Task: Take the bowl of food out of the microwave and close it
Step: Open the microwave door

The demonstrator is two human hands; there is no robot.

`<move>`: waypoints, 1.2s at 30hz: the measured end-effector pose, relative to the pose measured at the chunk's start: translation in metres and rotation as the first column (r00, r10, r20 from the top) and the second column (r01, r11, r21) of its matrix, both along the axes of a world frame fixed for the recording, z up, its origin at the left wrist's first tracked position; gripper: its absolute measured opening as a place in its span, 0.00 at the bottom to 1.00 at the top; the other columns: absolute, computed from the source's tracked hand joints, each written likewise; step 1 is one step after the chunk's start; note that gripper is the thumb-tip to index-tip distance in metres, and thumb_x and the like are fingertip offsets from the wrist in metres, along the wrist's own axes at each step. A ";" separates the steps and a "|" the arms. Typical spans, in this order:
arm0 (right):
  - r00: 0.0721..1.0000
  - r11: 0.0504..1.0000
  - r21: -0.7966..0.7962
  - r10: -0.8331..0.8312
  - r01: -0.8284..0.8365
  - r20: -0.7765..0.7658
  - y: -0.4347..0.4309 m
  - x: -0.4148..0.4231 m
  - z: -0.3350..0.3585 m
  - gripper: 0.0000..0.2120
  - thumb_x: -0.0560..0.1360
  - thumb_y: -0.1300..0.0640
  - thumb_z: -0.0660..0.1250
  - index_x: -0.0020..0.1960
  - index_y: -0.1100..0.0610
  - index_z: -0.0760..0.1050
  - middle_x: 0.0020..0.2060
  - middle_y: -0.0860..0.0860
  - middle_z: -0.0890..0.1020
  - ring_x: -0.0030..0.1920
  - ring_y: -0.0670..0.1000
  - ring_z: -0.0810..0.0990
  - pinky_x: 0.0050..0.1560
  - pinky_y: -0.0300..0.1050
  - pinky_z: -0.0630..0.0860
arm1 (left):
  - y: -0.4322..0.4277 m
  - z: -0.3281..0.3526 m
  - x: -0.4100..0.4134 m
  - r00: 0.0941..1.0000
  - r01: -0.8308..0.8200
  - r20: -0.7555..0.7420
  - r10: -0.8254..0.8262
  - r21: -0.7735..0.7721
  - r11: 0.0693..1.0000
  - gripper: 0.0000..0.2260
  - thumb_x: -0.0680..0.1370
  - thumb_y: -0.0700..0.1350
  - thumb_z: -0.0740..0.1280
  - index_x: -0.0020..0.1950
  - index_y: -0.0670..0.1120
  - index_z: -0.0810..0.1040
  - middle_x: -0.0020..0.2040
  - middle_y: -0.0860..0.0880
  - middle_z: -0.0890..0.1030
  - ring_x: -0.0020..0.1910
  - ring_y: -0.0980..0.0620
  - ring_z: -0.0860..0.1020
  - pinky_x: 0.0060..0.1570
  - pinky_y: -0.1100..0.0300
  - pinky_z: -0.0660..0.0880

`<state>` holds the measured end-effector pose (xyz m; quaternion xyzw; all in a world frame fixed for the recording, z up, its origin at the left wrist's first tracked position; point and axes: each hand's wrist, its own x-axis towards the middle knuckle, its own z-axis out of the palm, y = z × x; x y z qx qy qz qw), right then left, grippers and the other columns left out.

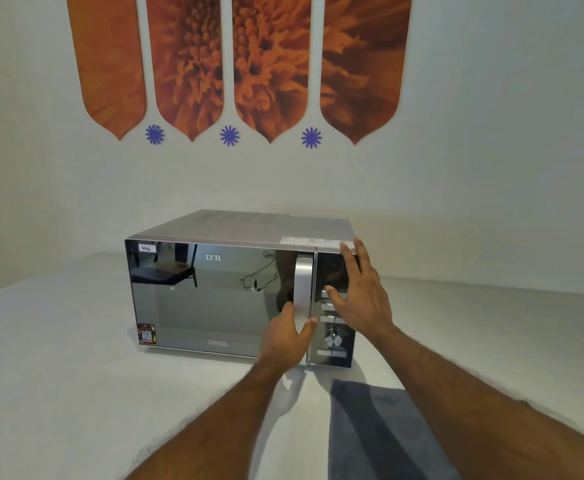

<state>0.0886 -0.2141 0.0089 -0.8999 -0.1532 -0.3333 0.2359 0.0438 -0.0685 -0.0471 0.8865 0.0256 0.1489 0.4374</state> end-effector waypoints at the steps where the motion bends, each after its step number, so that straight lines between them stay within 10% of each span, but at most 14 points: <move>1: 1.000 1.000 0.000 0.001 -0.001 0.018 0.000 0.002 0.000 0.43 0.73 0.45 0.73 0.79 0.47 0.51 0.80 0.51 0.52 0.73 0.60 0.68 0.62 0.54 0.77 | -0.002 0.000 0.002 1.000 -0.005 -0.010 0.005 -0.033 0.999 0.25 0.78 0.58 0.64 0.72 0.47 0.66 0.67 0.47 0.76 0.65 0.44 0.76 0.64 0.48 0.75; 10: 0.996 1.000 0.019 -0.004 0.003 0.091 -0.003 0.010 -0.007 0.38 0.73 0.47 0.74 0.76 0.48 0.58 0.76 0.52 0.62 0.67 0.58 0.74 0.58 0.53 0.81 | -0.024 -0.010 0.013 0.993 -0.109 0.004 0.116 -0.297 0.949 0.24 0.78 0.51 0.67 0.70 0.45 0.67 0.68 0.44 0.76 0.66 0.40 0.76 0.65 0.42 0.73; 36: 0.997 0.999 0.045 0.006 -0.010 0.077 -0.001 0.006 -0.004 0.37 0.73 0.49 0.75 0.75 0.50 0.61 0.76 0.53 0.62 0.68 0.59 0.73 0.60 0.54 0.80 | -0.035 -0.015 0.012 0.964 -0.250 0.021 0.263 -0.250 0.936 0.22 0.77 0.54 0.67 0.65 0.44 0.69 0.64 0.44 0.79 0.61 0.39 0.79 0.62 0.43 0.75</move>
